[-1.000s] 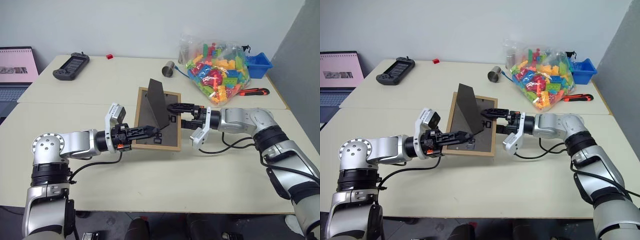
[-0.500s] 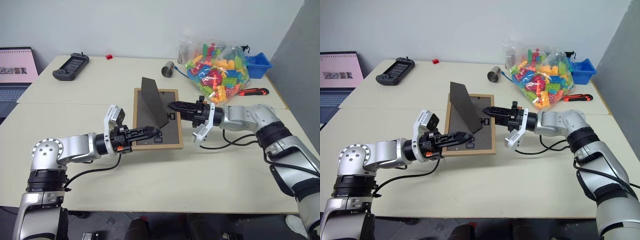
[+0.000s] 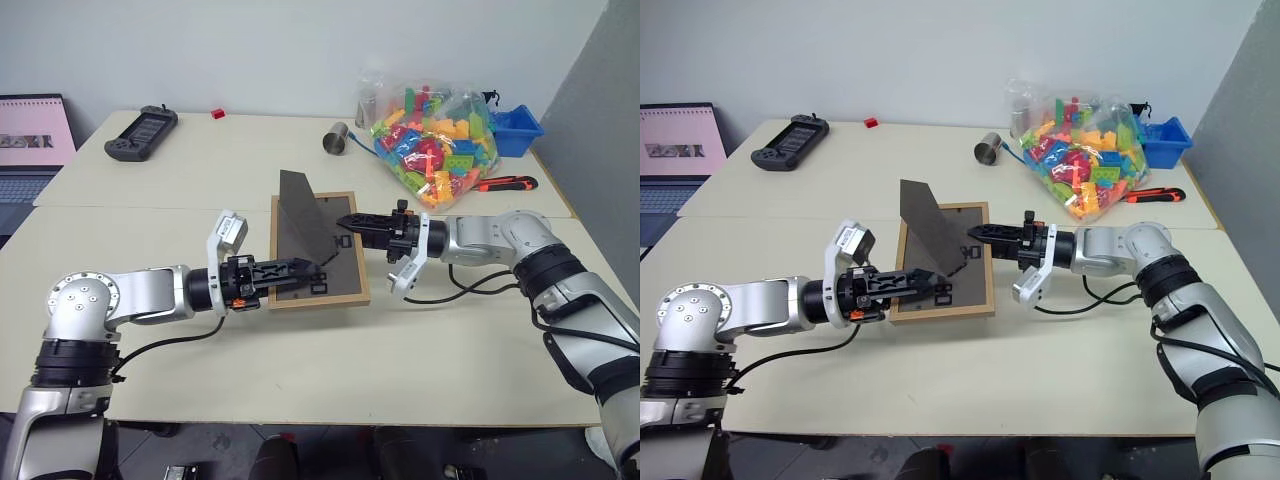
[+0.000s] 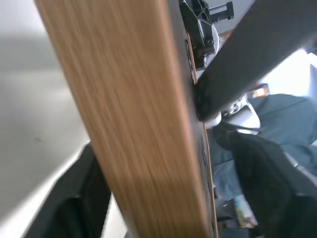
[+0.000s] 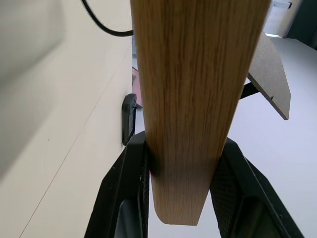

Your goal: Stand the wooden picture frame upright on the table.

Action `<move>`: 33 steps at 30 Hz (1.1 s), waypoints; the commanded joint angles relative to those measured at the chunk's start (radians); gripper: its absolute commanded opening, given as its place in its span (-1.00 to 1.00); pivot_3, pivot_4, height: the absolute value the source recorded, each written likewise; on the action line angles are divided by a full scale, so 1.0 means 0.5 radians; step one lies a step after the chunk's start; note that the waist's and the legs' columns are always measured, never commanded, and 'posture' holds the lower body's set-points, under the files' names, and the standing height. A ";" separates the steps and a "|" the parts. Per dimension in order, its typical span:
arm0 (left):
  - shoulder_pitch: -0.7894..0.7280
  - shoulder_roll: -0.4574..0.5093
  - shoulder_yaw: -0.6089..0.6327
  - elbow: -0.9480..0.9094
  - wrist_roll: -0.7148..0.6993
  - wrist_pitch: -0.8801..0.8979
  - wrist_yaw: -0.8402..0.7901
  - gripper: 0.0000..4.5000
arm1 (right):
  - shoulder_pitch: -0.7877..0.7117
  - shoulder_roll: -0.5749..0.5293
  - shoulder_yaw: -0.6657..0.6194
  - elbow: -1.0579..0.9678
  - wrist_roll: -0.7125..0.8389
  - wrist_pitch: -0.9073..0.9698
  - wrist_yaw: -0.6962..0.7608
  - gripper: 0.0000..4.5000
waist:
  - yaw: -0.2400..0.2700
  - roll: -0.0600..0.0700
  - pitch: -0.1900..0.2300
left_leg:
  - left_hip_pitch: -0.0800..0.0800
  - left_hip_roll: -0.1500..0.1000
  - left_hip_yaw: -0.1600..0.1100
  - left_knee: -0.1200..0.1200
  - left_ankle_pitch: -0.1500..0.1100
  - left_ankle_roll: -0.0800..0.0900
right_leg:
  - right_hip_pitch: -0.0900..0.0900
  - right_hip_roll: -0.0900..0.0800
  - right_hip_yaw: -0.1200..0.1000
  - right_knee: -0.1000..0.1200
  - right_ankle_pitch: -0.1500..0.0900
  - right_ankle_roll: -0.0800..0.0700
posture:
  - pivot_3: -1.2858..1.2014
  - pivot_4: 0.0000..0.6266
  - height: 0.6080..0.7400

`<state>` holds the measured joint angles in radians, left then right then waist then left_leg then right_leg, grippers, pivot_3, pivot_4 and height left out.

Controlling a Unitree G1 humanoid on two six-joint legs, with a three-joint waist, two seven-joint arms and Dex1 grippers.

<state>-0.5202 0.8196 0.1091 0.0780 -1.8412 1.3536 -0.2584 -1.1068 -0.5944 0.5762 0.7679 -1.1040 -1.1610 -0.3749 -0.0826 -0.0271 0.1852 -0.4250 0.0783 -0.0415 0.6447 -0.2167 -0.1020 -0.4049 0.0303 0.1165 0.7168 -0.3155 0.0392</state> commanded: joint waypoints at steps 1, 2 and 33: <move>0.064 0.180 0.168 -0.116 0.258 -0.011 -0.234 0.99 | 0.040 -0.055 -0.069 0.049 0.256 -0.090 0.097 -0.41 | -0.003 0.000 0.000 | 0.000 0.000 0.000 0.000 0.000 0.000 | 0.000 0.000 0.000 0.000 0.000 0.000 | 0.03 -0.52 1.00; 0.088 0.231 0.191 -0.123 0.372 -0.047 -0.297 0.99 | 0.057 -0.062 -0.078 0.076 0.326 -0.114 0.152 -0.41 | -0.002 0.000 0.000 | 0.000 0.000 0.000 0.000 0.000 0.000 | 0.000 0.000 0.000 0.000 0.000 0.000 | 0.03 -0.52 1.00; 0.672 0.193 0.516 -1.003 1.888 -0.990 -0.513 0.99 | 0.037 0.960 -0.891 0.485 2.826 2.606 2.887 -0.41 | 0.002 0.003 0.002 | 0.000 0.004 0.000 -0.003 -0.004 0.008 | 0.000 0.001 -0.007 -0.003 0.000 -0.001 | 0.03 -0.52 1.00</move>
<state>-0.1783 0.9176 0.3682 -0.3869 -0.9135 0.8822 -0.4983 -1.0524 -0.1224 0.1627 1.0064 0.3188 0.1631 1.0502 -0.0816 -0.0258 0.1860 -0.4252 0.0801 -0.0414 0.6430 -0.2187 -0.0982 -0.4046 0.0308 0.1132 0.7154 -0.3155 0.0390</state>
